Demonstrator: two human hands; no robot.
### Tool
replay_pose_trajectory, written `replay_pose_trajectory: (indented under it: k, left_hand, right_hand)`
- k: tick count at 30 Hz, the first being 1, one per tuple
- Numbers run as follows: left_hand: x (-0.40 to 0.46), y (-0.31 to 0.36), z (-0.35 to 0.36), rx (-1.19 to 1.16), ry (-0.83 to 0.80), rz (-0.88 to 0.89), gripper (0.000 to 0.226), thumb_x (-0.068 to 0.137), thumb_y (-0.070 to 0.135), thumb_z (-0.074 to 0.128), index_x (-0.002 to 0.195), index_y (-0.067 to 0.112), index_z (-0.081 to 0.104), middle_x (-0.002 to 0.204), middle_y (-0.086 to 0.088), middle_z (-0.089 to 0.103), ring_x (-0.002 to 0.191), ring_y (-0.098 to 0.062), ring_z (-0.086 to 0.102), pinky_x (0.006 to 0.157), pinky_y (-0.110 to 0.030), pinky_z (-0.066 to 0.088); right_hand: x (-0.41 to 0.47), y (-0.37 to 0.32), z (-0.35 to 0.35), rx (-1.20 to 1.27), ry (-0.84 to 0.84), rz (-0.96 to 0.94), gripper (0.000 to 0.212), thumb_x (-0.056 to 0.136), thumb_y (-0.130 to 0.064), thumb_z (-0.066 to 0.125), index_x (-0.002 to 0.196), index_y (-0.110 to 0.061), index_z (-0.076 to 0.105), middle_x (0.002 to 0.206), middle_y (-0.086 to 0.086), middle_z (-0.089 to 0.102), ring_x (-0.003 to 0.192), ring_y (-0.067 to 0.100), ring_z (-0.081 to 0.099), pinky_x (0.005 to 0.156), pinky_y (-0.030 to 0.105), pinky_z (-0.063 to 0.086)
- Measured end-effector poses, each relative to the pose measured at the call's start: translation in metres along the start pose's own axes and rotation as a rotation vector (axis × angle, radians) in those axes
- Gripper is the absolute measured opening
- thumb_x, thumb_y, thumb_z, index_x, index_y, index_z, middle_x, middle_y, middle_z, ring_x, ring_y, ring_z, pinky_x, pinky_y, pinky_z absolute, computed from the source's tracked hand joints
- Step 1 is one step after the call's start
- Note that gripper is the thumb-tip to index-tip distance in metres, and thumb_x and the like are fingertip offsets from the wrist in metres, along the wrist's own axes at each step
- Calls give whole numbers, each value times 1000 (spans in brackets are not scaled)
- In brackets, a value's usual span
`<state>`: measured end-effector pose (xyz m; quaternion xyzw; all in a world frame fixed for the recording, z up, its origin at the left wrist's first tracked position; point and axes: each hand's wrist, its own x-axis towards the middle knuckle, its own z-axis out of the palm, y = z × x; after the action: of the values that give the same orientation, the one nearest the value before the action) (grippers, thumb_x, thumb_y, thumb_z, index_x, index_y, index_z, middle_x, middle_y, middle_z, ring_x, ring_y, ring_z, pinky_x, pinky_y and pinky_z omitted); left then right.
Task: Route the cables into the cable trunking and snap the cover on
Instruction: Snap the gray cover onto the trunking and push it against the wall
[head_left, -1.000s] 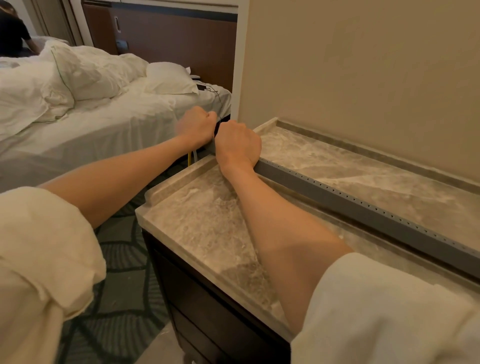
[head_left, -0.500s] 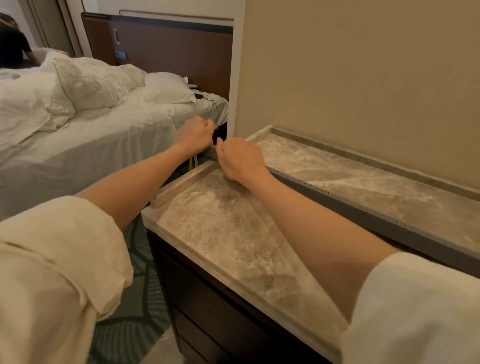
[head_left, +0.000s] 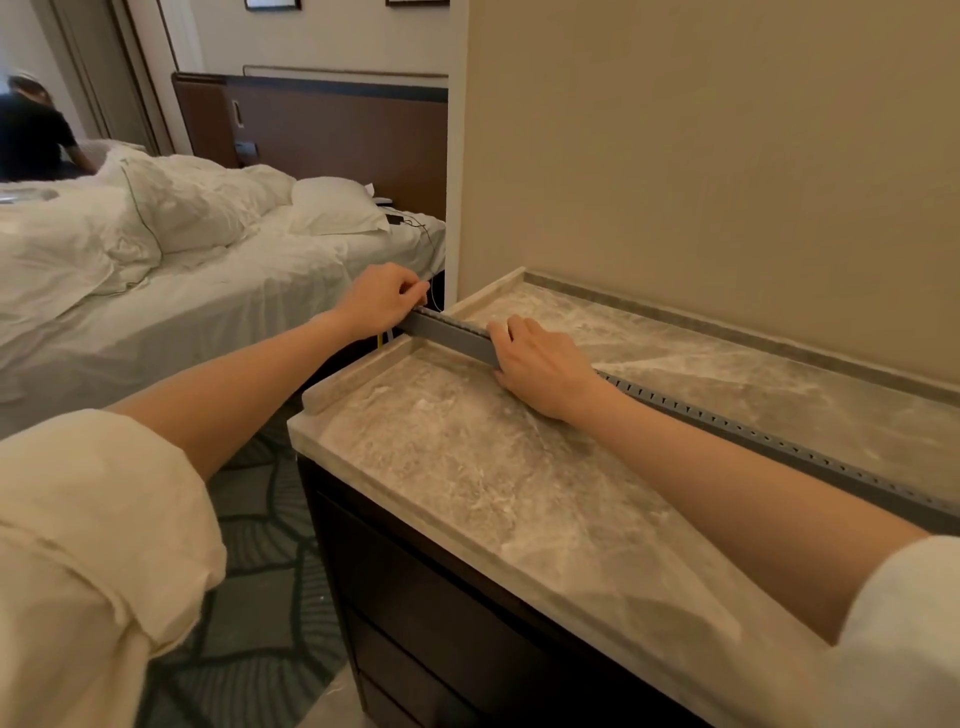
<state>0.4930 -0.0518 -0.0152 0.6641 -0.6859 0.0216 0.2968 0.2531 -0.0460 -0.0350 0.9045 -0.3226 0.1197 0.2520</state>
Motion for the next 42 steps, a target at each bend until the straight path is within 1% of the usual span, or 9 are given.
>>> replay_pose_trajectory:
  k: [4, 6, 8, 12, 15, 18, 23, 34, 42]
  left_hand:
    - [-13, 3, -17, 105, -49, 173, 23, 80, 17, 55, 93, 13, 74, 89, -3, 74, 71, -15, 62, 67, -29, 50]
    - [-21, 6, -23, 190, -150, 234, 34, 69, 21, 54, 98, 19, 72, 83, 2, 72, 68, -15, 60, 61, -28, 50]
    - [-28, 8, -25, 234, -209, 301, 27, 66, 29, 54, 88, 23, 68, 72, 3, 66, 61, -16, 56, 52, -29, 43]
    - [-29, 7, -18, 278, -165, 320, 29, 79, 27, 64, 104, 15, 58, 85, 2, 63, 70, -17, 55, 62, -34, 43]
    - [-24, 6, -12, 285, -137, 291, 19, 83, 20, 63, 93, 14, 48, 78, -2, 56, 67, -22, 51, 57, -31, 29]
    - [-16, 11, -14, 295, -157, 293, 16, 79, 17, 66, 87, 13, 54, 77, -6, 61, 66, -18, 45, 57, -30, 27]
    - [-14, 13, -16, 405, -190, 356, 12, 82, 18, 62, 89, 11, 68, 78, -8, 69, 69, -24, 58, 60, -30, 37]
    - [-12, 14, -8, 553, -227, 443, 17, 95, 22, 46, 99, 8, 54, 94, -11, 64, 80, -26, 59, 66, -33, 40]
    - [4, 13, 1, 498, -268, 437, 15, 93, 13, 47, 107, 9, 51, 103, -10, 63, 86, -26, 59, 71, -37, 45]
  right_hand:
    - [9, -15, -6, -79, 46, -49, 25, 92, -4, 30, 111, -3, 46, 106, 17, 52, 88, 30, 54, 55, 32, 33]
    - [15, -21, -7, -90, 52, -57, 25, 93, -6, 30, 110, -3, 47, 104, 17, 54, 85, 29, 56, 56, 32, 33]
    - [18, -22, -6, -98, 62, -46, 21, 96, -10, 33, 109, -3, 48, 101, 15, 57, 82, 28, 58, 55, 32, 33]
    - [16, -19, -2, -130, 82, -45, 22, 99, -21, 36, 107, -5, 48, 96, 11, 60, 74, 25, 61, 52, 32, 33]
    - [19, -13, -1, -39, 79, -28, 32, 99, -36, 37, 103, -7, 49, 93, 10, 62, 71, 28, 62, 50, 34, 31]
    - [24, -7, 0, 45, 51, -5, 37, 98, -42, 35, 99, -8, 48, 92, 11, 63, 68, 31, 61, 49, 34, 28]
    - [24, -7, 3, 64, 41, -2, 37, 98, -42, 33, 100, -8, 47, 94, 11, 62, 69, 31, 60, 50, 34, 28]
    - [34, -6, 3, -10, -49, 91, 18, 95, -21, 44, 105, -7, 48, 95, 9, 67, 78, 28, 65, 54, 32, 35]
    - [43, 12, 8, 101, -159, 54, 33, 93, -33, 46, 107, -4, 53, 101, 12, 65, 86, 31, 62, 61, 32, 38]
